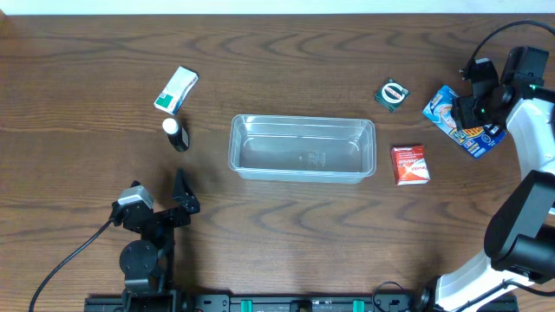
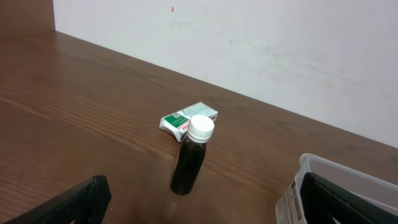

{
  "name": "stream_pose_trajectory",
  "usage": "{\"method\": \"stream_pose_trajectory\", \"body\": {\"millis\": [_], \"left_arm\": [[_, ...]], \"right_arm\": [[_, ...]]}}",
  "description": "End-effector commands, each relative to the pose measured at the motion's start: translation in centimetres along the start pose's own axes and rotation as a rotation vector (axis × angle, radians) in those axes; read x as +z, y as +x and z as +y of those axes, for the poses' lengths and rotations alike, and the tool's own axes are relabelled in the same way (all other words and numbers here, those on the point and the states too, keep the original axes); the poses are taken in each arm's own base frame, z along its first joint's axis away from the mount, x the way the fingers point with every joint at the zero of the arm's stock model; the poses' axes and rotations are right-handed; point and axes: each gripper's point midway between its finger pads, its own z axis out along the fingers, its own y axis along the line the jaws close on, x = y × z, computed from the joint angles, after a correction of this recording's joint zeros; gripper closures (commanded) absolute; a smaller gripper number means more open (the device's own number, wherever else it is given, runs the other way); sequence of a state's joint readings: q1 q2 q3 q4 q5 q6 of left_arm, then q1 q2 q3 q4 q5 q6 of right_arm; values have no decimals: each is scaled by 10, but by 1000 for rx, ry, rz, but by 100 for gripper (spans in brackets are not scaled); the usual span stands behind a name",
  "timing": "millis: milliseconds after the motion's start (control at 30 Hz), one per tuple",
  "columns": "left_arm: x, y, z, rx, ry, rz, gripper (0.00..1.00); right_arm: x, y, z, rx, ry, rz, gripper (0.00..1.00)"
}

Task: Pack container
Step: 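Close the right gripper on the blue box and lift it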

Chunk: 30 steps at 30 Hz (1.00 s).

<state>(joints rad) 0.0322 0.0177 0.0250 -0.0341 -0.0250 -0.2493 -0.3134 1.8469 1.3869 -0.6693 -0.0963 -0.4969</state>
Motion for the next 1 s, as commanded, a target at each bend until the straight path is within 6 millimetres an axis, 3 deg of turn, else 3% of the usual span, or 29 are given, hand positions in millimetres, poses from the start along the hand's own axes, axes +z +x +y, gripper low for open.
{"method": "stream_pose_trajectory", "body": {"millis": [0, 167, 400, 567, 767, 833, 967], "left_arm": [[1, 18, 8, 20, -27, 52, 2], [1, 18, 8, 21, -27, 52, 2], [1, 18, 8, 20, -27, 52, 2], [1, 18, 8, 21, -27, 52, 2], [1, 18, 8, 21, -27, 52, 2], [1, 18, 8, 21, -27, 52, 2], [1, 18, 8, 21, -27, 52, 2]], "right_arm": [[4, 2, -5, -26, 0, 13, 37], [5, 2, -4, -35, -1, 15, 42], [5, 5, -3, -33, -8, 26, 61], [5, 6, -2, -35, -11, 30, 61], [5, 7, 1, -154, -26, 30, 63], [5, 7, 2, -163, -28, 31, 69], [5, 9, 5, -161, -43, 37, 99]]}}
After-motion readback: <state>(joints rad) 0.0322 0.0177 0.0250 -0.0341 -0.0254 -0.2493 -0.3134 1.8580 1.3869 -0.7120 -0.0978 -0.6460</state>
